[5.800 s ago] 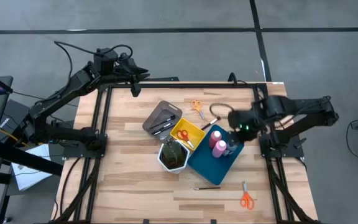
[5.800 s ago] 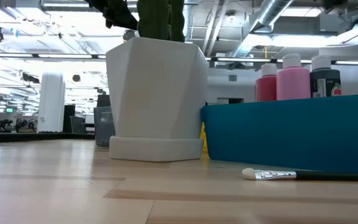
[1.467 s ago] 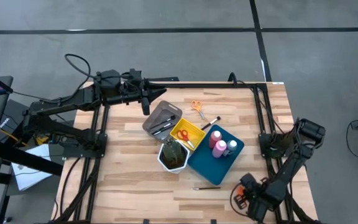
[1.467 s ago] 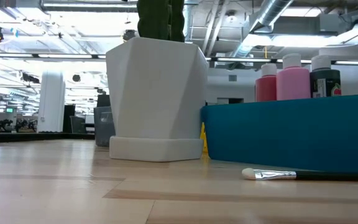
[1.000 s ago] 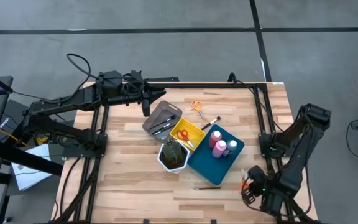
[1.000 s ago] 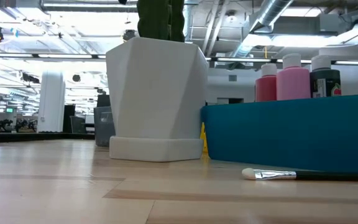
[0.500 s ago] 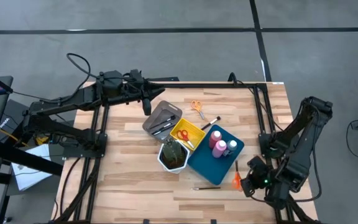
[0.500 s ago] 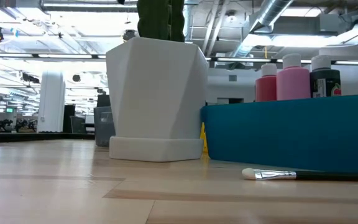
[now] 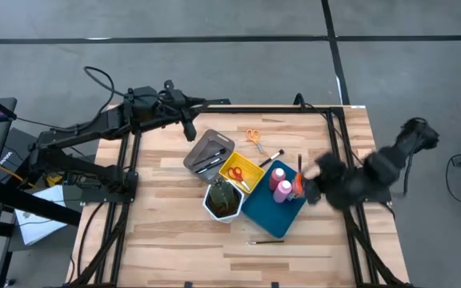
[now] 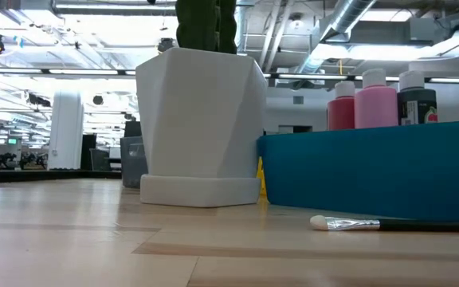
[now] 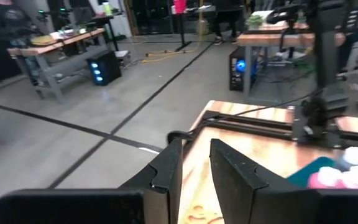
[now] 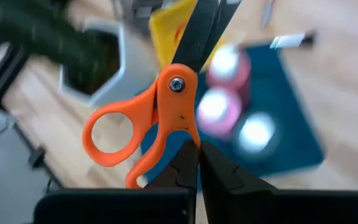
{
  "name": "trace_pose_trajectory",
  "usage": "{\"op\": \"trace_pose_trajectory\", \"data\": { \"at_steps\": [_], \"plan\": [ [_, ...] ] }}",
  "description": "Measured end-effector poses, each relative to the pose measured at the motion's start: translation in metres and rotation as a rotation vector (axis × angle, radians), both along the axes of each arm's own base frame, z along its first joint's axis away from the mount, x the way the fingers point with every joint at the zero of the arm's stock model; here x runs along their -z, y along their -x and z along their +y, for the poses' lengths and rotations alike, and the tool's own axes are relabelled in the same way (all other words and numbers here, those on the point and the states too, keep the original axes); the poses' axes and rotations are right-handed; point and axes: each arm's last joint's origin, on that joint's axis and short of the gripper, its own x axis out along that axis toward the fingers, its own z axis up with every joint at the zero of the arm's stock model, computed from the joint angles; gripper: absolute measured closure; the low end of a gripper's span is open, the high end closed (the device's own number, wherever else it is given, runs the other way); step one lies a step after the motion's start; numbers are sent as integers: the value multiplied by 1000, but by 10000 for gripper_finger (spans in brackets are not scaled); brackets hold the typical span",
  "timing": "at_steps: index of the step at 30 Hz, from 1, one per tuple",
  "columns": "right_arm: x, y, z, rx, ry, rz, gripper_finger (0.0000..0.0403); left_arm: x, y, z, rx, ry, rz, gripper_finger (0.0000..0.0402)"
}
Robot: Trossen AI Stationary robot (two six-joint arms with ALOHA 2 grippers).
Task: Pick & Place Paint Supplies
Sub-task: Put the orange scissors into the yellow bin
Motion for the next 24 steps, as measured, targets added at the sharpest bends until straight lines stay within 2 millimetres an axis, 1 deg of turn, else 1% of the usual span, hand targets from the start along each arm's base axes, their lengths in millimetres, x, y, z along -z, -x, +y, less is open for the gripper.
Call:
{"op": "trace_pose_trajectory", "data": {
  "at_steps": [7,12,15,17,19,24],
  "plan": [
    [-22,-2,-74,6,70,-33,403,-6,17,16,-79,-52,6,325],
    [-27,-12,-124,-19,105,-43,403,-11,31,27,-134,-77,-1,325],
    [-24,-24,-153,-74,107,-42,403,-15,38,28,-133,-79,-22,325],
    [-17,-32,-172,-114,111,-13,403,-17,42,28,-139,-82,-31,325],
    [-12,-41,-189,-173,106,-19,403,-19,46,28,-145,-84,-37,325],
    [12,-61,-228,-314,72,5,403,-21,51,31,-177,-77,-52,325]
  ]
}}
